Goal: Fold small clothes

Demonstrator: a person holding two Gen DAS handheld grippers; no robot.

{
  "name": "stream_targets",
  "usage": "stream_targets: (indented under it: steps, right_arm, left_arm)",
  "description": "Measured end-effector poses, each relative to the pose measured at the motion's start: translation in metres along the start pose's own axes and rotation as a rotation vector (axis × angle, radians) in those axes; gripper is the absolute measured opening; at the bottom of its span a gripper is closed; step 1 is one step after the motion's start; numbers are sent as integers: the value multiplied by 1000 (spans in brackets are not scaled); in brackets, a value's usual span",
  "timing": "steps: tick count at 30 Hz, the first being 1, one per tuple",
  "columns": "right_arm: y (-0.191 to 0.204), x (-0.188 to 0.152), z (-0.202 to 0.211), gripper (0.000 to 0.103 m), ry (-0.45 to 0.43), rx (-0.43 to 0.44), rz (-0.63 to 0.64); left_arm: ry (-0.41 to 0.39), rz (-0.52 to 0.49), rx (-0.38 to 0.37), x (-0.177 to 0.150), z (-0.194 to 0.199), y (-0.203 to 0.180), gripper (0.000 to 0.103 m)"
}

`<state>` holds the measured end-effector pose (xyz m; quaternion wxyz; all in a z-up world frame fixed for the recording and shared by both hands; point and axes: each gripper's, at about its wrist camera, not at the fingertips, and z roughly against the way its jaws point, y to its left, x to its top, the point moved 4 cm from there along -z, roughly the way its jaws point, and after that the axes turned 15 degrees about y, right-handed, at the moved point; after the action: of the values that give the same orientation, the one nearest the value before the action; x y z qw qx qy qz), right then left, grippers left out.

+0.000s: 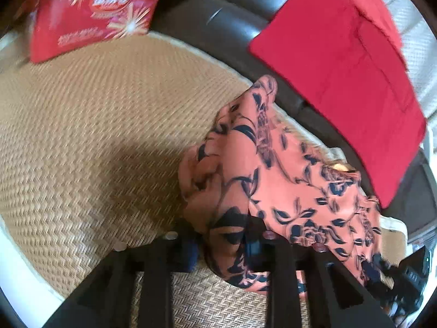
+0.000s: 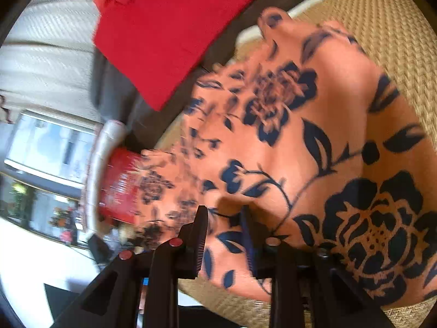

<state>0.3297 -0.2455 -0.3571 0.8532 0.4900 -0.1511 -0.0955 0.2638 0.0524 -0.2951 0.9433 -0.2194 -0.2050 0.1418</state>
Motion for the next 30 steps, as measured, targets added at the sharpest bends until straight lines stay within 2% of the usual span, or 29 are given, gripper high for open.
stream_targets:
  steps: [2, 5, 7, 8, 9, 13, 15, 17, 21, 23, 26, 30]
  right_arm:
    - [1, 5, 17, 29, -61, 34, 3]
    - [0, 16, 42, 31, -131, 80, -8]
    - [-2, 24, 53, 45, -150, 117, -21]
    - [-4, 27, 59, 74, -160, 132, -36]
    - [-5, 30, 63, 82, -180, 145, -49]
    - [-8, 42, 90, 82, -247, 214, -51]
    - [-16, 47, 102, 82, -257, 283, -66]
    - [-22, 52, 106, 82, -243, 314, -79]
    - [-39, 61, 84, 82, -127, 350, -138]
    - [-47, 67, 69, 82, -81, 318, -178]
    - [-38, 74, 57, 82, -48, 324, -150]
    - [-19, 90, 36, 82, -34, 220, -100]
  left_arm:
    - [-59, -67, 11, 1, 16, -17, 21]
    - [-144, -233, 42, 3, 39, -61, 20]
    - [-193, -352, 45, -2, 54, -101, 19]
    - [-215, -409, 43, -6, 60, -120, 19]
    - [-236, -486, 36, -15, 64, -147, 19]
    - [-223, -699, -17, -44, 55, -219, 18]
    - [-176, -782, -44, -66, 35, -248, 18]
    - [-107, -862, -52, -90, 2, -271, 18]
    - [-1, -895, -13, -117, -49, -272, 18]
    - [-6, -898, -23, -119, -54, -264, 18]
    - [-29, -923, -38, -119, -50, -264, 18]
    - [-30, -937, -60, -116, -49, -259, 18]
